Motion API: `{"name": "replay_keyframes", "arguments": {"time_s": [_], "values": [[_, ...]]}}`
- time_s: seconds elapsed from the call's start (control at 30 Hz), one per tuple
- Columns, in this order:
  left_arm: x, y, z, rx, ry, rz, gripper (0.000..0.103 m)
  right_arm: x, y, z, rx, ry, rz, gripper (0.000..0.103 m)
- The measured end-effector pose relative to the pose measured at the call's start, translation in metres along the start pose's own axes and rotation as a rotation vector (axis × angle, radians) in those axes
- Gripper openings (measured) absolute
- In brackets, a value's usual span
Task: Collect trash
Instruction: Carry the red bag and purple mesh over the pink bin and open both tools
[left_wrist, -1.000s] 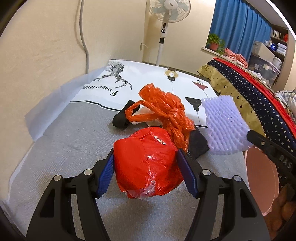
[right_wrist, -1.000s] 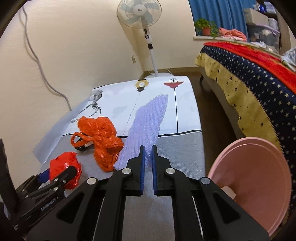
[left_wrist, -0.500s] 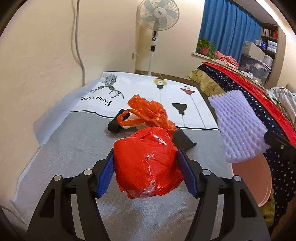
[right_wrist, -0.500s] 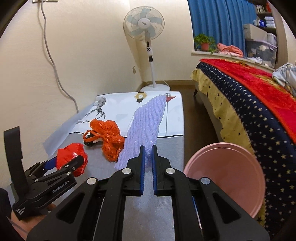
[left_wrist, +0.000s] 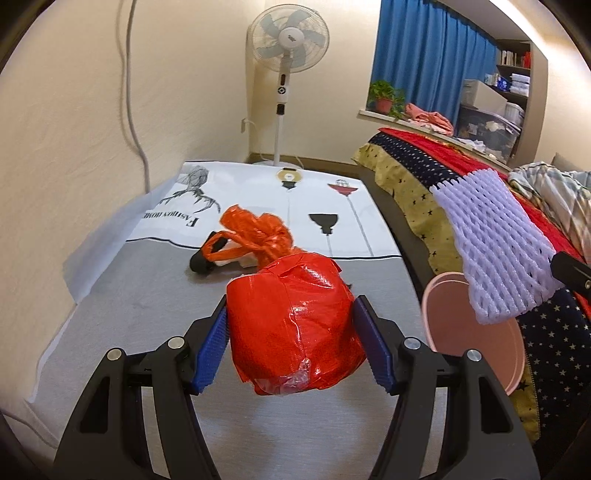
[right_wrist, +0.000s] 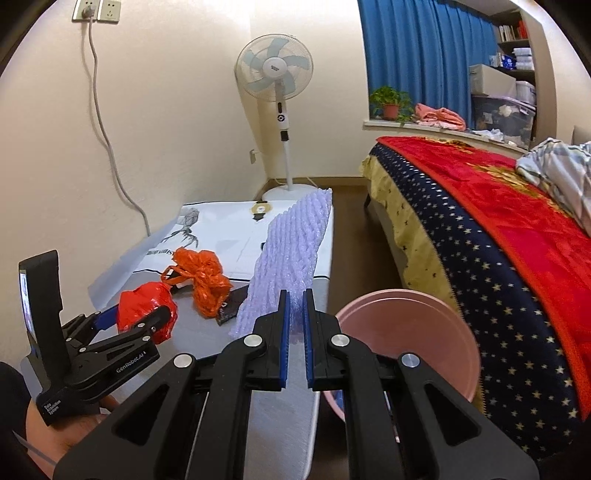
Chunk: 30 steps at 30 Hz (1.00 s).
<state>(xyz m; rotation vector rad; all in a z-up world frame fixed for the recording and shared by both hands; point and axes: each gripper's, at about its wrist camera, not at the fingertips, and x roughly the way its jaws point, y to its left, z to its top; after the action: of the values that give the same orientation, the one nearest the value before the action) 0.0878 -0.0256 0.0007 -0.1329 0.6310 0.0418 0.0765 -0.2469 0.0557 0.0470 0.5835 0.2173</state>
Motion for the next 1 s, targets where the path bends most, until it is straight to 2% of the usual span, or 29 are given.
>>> {"name": "replay_keyframes", "arguments": {"time_s": [0.37, 0.83, 1.0], "values": [[-0.001, -0.033, 0.004, 0.046, -0.033, -0.077, 0.064, -0.018, -0.026, -0.002, 0.015, -0.006, -0.081, 0.007], [0.012, -0.090, 0.004, 0.127, -0.044, -0.191, 0.064, -0.038, -0.068, 0.001, 0.030, 0.007, -0.217, 0.007], [0.018, -0.109, 0.003, 0.146, -0.038, -0.229, 0.064, -0.041, -0.083, 0.002, 0.064, 0.010, -0.242, 0.007]]}}
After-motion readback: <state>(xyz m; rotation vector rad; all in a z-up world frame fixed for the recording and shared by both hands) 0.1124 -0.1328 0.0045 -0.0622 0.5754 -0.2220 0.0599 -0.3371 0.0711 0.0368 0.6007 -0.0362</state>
